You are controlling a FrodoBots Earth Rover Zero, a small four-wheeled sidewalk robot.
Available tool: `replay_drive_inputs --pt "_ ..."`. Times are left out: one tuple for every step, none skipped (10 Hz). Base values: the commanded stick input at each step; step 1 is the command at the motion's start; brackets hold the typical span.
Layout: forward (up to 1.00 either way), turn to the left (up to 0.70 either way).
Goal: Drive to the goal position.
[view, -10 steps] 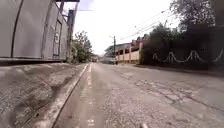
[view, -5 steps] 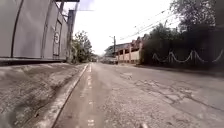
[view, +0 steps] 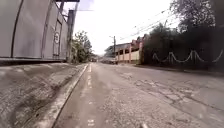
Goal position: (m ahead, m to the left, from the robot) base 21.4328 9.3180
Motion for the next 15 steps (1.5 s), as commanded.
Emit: replay_drive_inputs --pt "0.06 0.00" --pt "0.06 0.00" --pt "0.06 0.00" --pt "0.06 0.00" --pt "0.06 0.00" --pt "0.06 0.00" --pt "0.05 0.00" --pt "0.05 0.00" --pt "0.06 0.00" --pt "0.06 0.00" --pt "0.06 0.00" --pt "0.06 0.00" --pt "0.06 0.00" --pt "0.06 0.00" --pt "0.06 0.00"
